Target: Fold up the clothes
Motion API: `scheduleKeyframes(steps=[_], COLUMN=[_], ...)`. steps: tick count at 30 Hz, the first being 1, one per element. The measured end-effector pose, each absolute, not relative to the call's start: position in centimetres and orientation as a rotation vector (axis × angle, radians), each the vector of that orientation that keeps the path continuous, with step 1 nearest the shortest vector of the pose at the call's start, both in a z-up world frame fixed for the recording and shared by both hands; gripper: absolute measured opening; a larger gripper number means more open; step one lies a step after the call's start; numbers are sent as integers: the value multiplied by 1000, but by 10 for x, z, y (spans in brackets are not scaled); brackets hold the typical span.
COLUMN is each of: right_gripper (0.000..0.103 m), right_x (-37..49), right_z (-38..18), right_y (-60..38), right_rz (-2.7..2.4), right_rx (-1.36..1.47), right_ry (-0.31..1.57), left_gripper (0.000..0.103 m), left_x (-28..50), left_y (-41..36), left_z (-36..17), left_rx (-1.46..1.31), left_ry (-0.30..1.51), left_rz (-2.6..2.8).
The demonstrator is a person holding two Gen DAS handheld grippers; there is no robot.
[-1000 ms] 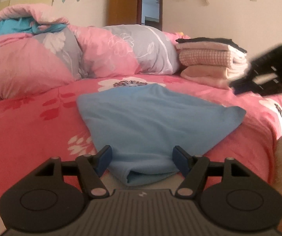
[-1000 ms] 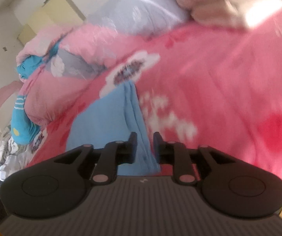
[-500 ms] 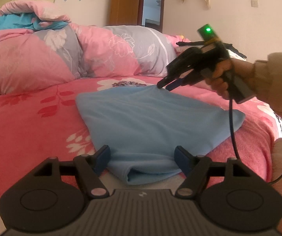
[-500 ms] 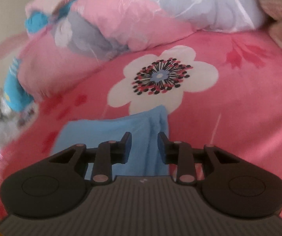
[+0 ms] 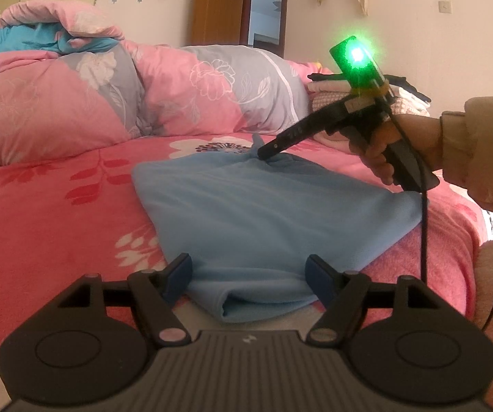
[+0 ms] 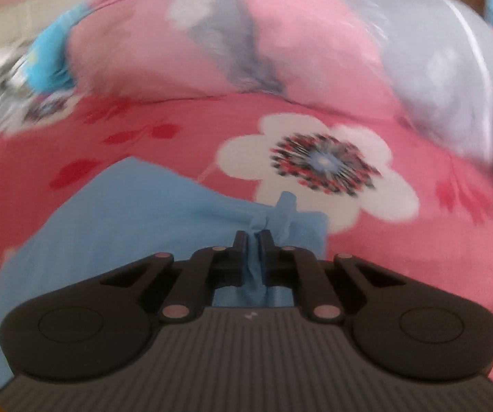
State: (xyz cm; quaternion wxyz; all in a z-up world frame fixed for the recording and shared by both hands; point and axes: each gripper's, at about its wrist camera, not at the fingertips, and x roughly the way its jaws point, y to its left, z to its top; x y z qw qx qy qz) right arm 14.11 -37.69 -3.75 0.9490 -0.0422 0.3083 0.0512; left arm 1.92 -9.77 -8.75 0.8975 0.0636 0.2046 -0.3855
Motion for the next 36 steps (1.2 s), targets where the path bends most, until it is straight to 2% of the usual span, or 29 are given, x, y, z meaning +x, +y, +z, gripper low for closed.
scheduleKeyframes(steps=[3,8,16,23,30,31,34,36], right_gripper=[7,7,8,19,21,21,8,6], right_x=[136,140,148,147,154,155,155,155], right_z=[-38,-38,-44,-51,-55,-55,-55,-53], right_y=[-358,-360,-396,-416,-426,-426,-422,-418], right_rz=[118,100,33,15,37,41,55,52], right_rx=[-230,-250,-56,100,181,178,156,126], right_ry=[617,623,641,657,667,666,654,645], left_gripper=[74,74,74,74,74,74,74,74], left_x=[18,19,18,18,18,18,18,18], left_y=[-98,-97,-97,-97,-97,-97,-96,-95], left_z=[-88,-88,-87,-87,-87,-87,-87,-86], left_rx=[131,130,128,129,128,128,122,111], left_ry=[423,424,423,423,423,423,421,421], left_rz=[-798,-799,-800,-801,-802,-802,-803,-803])
